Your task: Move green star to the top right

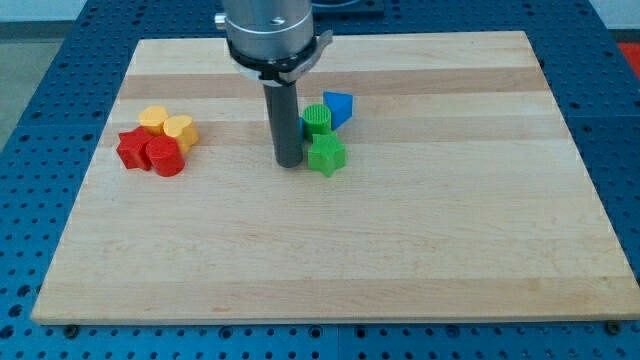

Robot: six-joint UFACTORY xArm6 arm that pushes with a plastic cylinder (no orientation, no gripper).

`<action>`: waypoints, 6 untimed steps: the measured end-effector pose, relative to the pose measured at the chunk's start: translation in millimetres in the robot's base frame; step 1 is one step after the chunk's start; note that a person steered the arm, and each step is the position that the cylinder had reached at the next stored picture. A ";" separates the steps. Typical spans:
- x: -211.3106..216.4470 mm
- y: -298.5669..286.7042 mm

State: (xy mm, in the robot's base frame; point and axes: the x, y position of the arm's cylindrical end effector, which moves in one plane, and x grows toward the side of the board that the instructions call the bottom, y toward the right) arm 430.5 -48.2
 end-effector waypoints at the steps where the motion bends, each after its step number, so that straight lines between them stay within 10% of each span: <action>1: -0.1 30.4; 6: 7.9 157.1</action>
State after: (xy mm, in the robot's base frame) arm 438.4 108.8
